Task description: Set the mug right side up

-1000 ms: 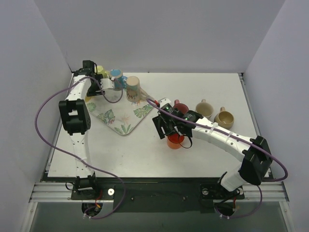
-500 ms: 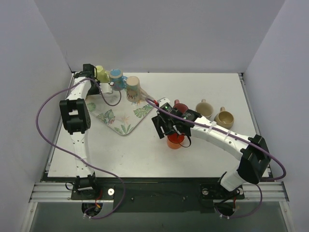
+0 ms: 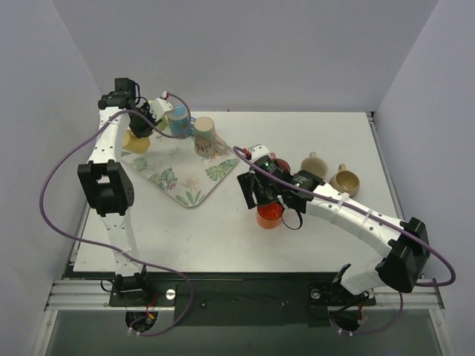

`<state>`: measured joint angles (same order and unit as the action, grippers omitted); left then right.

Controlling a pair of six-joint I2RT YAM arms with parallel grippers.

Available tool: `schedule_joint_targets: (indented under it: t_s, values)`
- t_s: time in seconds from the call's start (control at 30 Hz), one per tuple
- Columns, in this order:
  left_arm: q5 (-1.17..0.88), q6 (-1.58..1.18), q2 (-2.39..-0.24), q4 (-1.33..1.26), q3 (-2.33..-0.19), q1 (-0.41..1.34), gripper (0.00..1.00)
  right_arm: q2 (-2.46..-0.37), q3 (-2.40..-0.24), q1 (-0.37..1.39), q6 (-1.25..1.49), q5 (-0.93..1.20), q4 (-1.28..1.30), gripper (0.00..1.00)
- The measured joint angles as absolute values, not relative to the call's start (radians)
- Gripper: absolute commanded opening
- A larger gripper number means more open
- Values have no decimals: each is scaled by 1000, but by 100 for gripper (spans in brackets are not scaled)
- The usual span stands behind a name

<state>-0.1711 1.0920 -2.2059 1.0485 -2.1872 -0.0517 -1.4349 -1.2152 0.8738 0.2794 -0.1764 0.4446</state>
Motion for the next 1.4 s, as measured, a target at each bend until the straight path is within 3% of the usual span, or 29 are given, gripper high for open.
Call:
schedule_joint_targets:
  t_s: [0.3, 0.53, 0.7, 1.03, 1.23, 1.4]
  values:
    - [-580, 615, -1938, 1095, -2133, -36, 0, -1287, -1140, 892, 257, -80, 275, 71]
    - [-825, 272, -1642, 934, -1925, 139, 0, -1213, -1082, 893, 318, 121, -68, 73]
    - [-990, 64, -1603, 847, -1898, 223, 0, -1214, -1079, 891, 406, 212, -263, 73]
    - [-1070, -52, -1597, 757, -1837, 300, 0, -1252, -1076, 885, 543, 316, -474, 49]
    - [-1080, -59, -1596, 730, -1820, 322, 0, -1261, -1076, 876, 583, 352, -505, 59]
    - [-1051, 30, -1596, 802, -1853, 319, 0, -1168, -1063, 851, 513, 281, -346, 64]
